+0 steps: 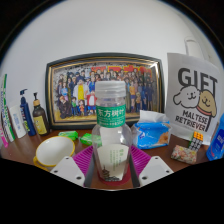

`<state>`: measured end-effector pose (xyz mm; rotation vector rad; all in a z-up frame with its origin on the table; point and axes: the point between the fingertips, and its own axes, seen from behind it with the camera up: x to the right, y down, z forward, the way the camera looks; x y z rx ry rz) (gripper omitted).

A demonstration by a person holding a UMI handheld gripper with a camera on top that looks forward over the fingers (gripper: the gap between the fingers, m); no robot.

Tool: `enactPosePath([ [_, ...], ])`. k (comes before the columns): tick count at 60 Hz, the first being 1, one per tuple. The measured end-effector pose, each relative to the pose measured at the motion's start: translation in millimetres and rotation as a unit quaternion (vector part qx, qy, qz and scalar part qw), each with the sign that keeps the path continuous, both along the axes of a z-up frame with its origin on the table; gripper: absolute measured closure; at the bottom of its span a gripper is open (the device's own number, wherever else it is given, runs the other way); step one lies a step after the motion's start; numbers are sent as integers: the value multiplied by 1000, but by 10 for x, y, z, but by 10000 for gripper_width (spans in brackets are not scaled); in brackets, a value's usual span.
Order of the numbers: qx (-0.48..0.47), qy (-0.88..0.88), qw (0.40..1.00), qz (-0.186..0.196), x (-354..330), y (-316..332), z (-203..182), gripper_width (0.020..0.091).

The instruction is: Pour water

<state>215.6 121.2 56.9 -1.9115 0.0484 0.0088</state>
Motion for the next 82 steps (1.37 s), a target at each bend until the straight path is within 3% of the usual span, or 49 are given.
enactPosePath([
  [2,-10,4,1000,-1,6,-27,-16,488],
  [6,-29,13,999,-3,12,-106,-32,261],
  [7,-33,13,999,-4,24,-132,-30,234],
  [10,-46,12,999,-10,62,-219,-21,265],
  [25,-76,-18,996,-35,53,-920,293,248],
  [59,-118,-39,992,-26,-1222,-3431,1501,247],
  [82,-110,-45,992,-50,-1374,-4016,1800,250],
])
